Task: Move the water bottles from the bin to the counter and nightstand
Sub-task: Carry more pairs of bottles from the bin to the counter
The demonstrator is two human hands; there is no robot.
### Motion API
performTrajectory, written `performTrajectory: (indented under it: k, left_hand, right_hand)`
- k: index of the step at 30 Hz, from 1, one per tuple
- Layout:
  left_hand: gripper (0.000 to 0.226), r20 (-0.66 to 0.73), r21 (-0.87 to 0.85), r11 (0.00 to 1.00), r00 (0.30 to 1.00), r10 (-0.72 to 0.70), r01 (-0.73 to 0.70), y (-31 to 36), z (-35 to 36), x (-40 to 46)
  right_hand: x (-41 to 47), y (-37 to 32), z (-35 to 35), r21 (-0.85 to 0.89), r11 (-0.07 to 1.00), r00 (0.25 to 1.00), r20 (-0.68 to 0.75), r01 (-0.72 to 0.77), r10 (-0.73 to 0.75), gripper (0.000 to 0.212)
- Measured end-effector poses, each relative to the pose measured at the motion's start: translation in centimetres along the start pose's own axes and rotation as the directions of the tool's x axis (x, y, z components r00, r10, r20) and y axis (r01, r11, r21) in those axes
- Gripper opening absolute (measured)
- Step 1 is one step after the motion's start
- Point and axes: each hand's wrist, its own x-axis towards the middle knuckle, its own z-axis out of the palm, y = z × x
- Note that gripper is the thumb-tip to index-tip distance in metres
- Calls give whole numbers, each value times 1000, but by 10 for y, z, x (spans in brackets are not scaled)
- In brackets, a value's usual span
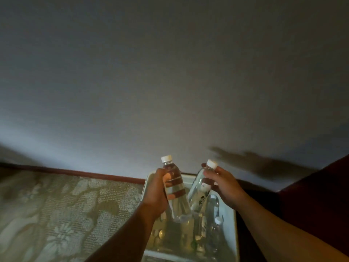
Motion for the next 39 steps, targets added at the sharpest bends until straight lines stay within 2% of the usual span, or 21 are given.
performTrajectory:
  k: [3,5,8,10,13,18,22,26,28,31,33,36,39]
  left_hand:
    - [27,86,-1,1000,996,5,-5,68,48,-56]
    - [29,119,18,998,991,56,-58,110,77,-93]
    - [52,181,90,983,973,145,-163,166,125,-141]
    - [60,231,91,975,957,178,-203,200,158,-167]
    - [50,319,51,961,916,242,-271,240,210,-202]
    - [43,525,90,927,808,267,-364,275,300,-264]
    - [38,720,107,932,673,167,-345,276,376,-321]
    - [34,845,191,867,526,93,-460,257,447,-382]
    - [32,890,190,841,450,70,-507,241,484,-413]
    - [31,925,192,811,377,39,-553,214,537,-462]
    - [37,950,199,802,311,-17,-563,195,571,-492]
    - [39,966,216,788,246,-84,-576,163,619,-534]
    - [34,965,212,785,251,-74,-582,125,664,-567]
  right_hand:
    - [-55,-83,12,137,990,999,34,25,-30,29]
    - [-94,-138,18,177,983,998,32,52,-59,31]
    - [-148,-209,18,197,973,992,8,123,-127,22]
    - [-182,-254,16,188,961,979,-9,202,-204,24]
    - [-238,-313,12,119,939,946,-60,324,-319,21]
    - [-333,-378,-16,79,859,841,-266,506,-471,20]
    - [-422,-408,-50,-70,791,712,-394,608,-582,30]
    - [-513,-418,-96,-178,733,534,-577,656,-618,20]
    - [-558,-420,-120,-223,719,451,-648,658,-614,21]
    - [-628,-418,-160,-290,711,359,-706,640,-611,28]
    - [-672,-414,-190,-322,701,300,-734,636,-610,32]
    - [-730,-405,-236,-331,681,251,-754,653,-607,34]
    - [-777,-395,-280,-331,669,250,-746,666,-618,27]
